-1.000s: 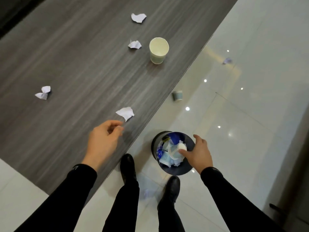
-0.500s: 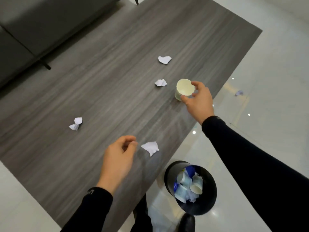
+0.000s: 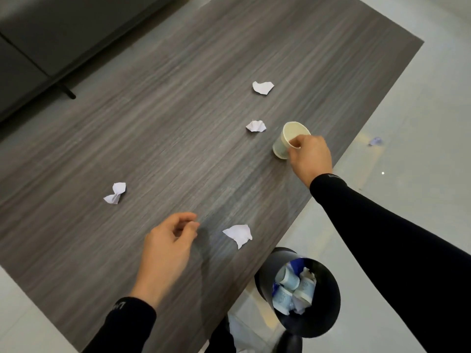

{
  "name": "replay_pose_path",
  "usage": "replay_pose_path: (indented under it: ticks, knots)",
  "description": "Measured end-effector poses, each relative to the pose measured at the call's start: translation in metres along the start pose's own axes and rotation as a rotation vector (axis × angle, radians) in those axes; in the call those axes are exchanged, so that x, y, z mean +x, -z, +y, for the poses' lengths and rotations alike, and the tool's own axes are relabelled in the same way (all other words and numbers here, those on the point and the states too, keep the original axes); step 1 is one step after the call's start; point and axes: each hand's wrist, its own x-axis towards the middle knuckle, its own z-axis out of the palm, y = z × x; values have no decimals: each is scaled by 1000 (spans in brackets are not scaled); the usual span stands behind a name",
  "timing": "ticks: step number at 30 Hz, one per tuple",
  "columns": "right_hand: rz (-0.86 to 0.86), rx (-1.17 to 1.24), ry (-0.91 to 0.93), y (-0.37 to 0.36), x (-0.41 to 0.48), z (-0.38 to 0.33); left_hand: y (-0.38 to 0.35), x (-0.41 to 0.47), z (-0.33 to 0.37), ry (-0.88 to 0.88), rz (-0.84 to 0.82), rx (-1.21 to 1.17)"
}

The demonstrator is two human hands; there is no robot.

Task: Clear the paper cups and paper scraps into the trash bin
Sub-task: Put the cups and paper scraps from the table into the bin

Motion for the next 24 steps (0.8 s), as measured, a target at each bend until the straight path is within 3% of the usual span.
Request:
replay_pose_path:
  ticks: [6,9,15,21,24]
  knots:
    - [42,165,57,29,-59,27,-28,-18,11,-3,-37,0]
    - [15,137,-67,41,-106,83,-48,-34,19,-10,-73,22]
    - [-220,78,-351,28,-208,188,-78,-62,23,-22,-116,70]
    - [-351,101,-423,2,-238,203,-88,-84,13,1,-121,56]
    - [-336,134,-388,2,-233,192,-79,-87,11,7,-101,45]
